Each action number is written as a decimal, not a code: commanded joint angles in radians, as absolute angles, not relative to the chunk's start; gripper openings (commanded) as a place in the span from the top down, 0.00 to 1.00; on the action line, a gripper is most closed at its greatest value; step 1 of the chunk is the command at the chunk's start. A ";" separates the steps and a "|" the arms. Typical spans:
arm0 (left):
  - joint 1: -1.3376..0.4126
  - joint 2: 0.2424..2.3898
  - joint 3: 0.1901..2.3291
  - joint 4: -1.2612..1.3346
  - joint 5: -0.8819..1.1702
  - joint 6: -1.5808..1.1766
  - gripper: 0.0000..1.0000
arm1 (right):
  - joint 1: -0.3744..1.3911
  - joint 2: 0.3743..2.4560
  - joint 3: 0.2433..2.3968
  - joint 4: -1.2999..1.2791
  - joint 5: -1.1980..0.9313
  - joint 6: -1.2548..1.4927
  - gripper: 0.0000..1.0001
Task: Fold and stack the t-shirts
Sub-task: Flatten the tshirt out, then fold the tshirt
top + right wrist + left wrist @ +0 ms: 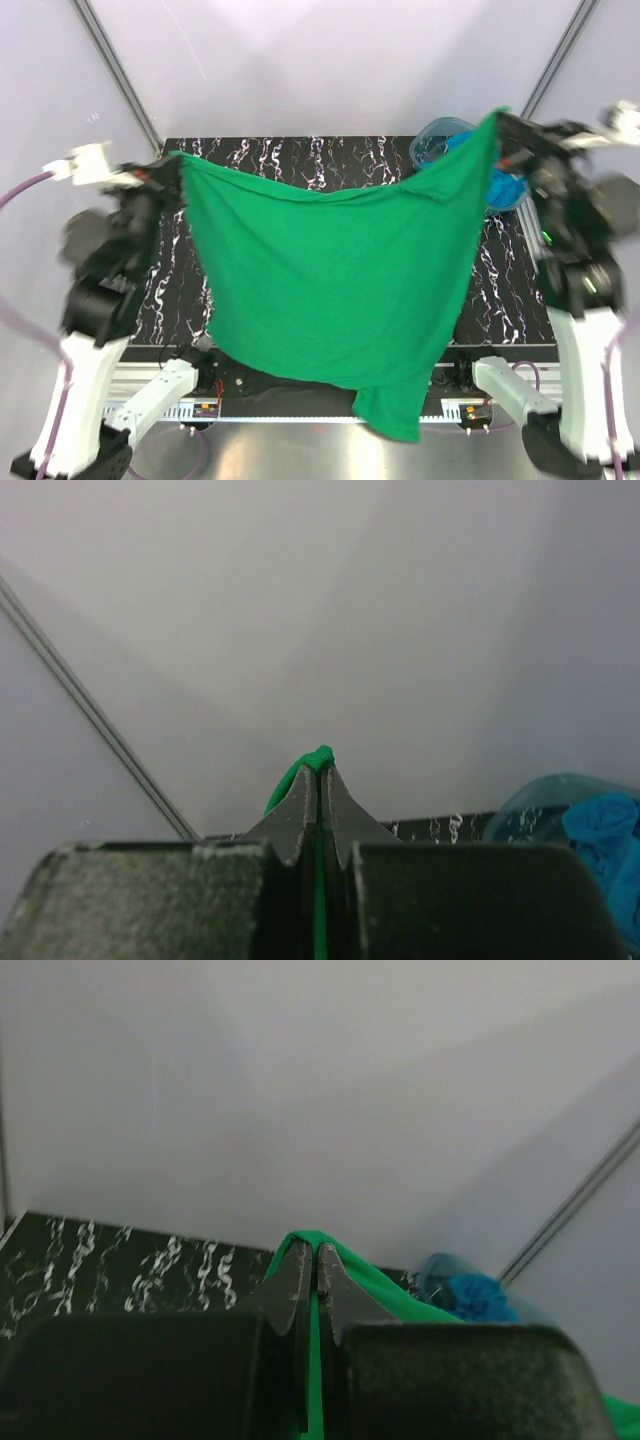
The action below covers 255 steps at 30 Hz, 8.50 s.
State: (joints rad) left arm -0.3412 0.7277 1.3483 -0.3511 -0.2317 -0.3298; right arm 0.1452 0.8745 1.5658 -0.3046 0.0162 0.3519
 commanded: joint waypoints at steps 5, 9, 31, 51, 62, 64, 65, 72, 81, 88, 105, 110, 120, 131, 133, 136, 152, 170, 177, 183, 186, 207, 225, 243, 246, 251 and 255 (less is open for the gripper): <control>-0.310 0.871 1.041 -0.172 -0.463 -0.397 1.00 | 0.149 1.175 1.335 0.096 -0.081 0.419 1.00; -0.220 1.039 0.928 -0.095 -0.440 -0.465 1.00 | 0.163 1.386 1.302 0.233 -0.103 0.422 1.00; 0.121 1.781 1.264 -0.057 -0.157 -0.419 1.00 | 0.209 2.322 2.130 0.019 -0.201 0.443 1.00; 0.178 1.973 1.511 -0.273 -0.006 -0.433 1.00 | 0.204 2.330 2.154 -0.141 -0.205 0.474 1.00; 0.198 1.971 1.568 -0.535 0.060 -0.423 1.00 | 0.189 2.140 2.077 -0.391 -0.155 0.583 1.00; 0.199 1.961 1.571 -0.564 0.072 -0.429 1.00 | 0.190 2.125 2.072 -0.457 -0.158 0.603 1.00; 0.201 1.953 1.566 -0.568 0.080 -0.430 1.00 | 0.189 2.117 2.056 -0.474 -0.166 0.612 1.00; 0.204 1.895 1.548 -0.630 0.083 -0.423 1.00 | 0.172 2.075 2.038 -0.683 -0.178 0.673 1.00; 0.218 1.845 1.566 -0.693 0.129 -0.416 1.00 | 0.163 2.091 2.069 -0.879 -0.239 0.660 1.00; 0.222 1.825 1.557 -0.733 0.138 -0.397 1.00 | 0.149 2.144 2.157 -1.014 -0.268 0.658 1.00; 0.222 1.830 1.431 -0.704 0.155 -0.388 1.00 | 0.132 2.158 2.125 -1.058 -0.287 0.650 1.00; 0.222 1.838 1.422 -0.706 0.140 -0.383 1.00 | 0.130 2.155 2.094 -1.055 -0.301 0.647 1.00; 0.225 1.853 1.419 -0.721 0.110 -0.368 1.00 | 0.129 2.168 2.112 -1.092 -0.285 0.617 1.00; 0.229 1.867 1.411 -0.735 0.094 -0.351 1.00 | 0.129 2.174 2.029 -1.078 -0.216 0.581 1.00; 0.229 1.868 1.410 -0.733 0.100 -0.351 1.00 | 0.129 2.174 2.019 -1.074 -0.215 0.581 1.00; 0.229 1.873 1.408 -0.733 0.101 -0.351 1.00 | 0.129 2.174 2.011 -1.071 -0.206 0.578 1.00; 0.229 1.891 1.351 -0.709 0.098 -0.341 1.00 | 0.124 2.165 2.016 -1.081 -0.181 0.558 1.00; 0.229 1.924 1.382 -0.716 0.087 -0.331 1.00 | 0.118 2.180 2.031 -1.086 -0.192 0.554 1.00; 0.229 1.942 1.382 -0.712 0.092 -0.334 1.00 | 0.118 2.201 2.033 -1.083 -0.189 0.552 1.00; 0.229 1.948 1.387 -0.712 0.090 -0.334 1.00 | 0.118 2.209 2.028 -1.077 -0.190 0.552 1.00; 0.229 1.951 1.388 -0.710 0.089 -0.336 1.00 | 0.118 2.215 2.031 -1.078 -0.187 0.548 1.00; 0.229 1.927 1.370 -0.710 0.061 -0.330 1.00 | 0.113 2.213 2.025 -1.078 -0.178 0.540 1.00; 0.229 1.947 1.364 -0.692 0.068 -0.339 0.90 | 0.114 2.241 1.996 -1.019 -0.137 0.537 1.00; 0.229 1.908 1.325 -0.683 0.066 -0.336 0.97 | 0.112 2.218 1.982 -1.020 -0.095 0.518 1.00; 0.229 1.901 1.310 -0.699 0.057 -0.334 0.85 | 0.115 2.226 1.960 -1.019 -0.098 0.511 0.99; 0.229 1.791 1.269 -0.677 0.044 -0.379 0.56 | 0.117 2.201 1.921 -1.014 -0.081 0.463 0.66; 0.227 1.712 1.261 -0.621 0.049 -0.451 0.43 | 0.123 2.129 1.885 -0.838 -0.057 0.451 0.46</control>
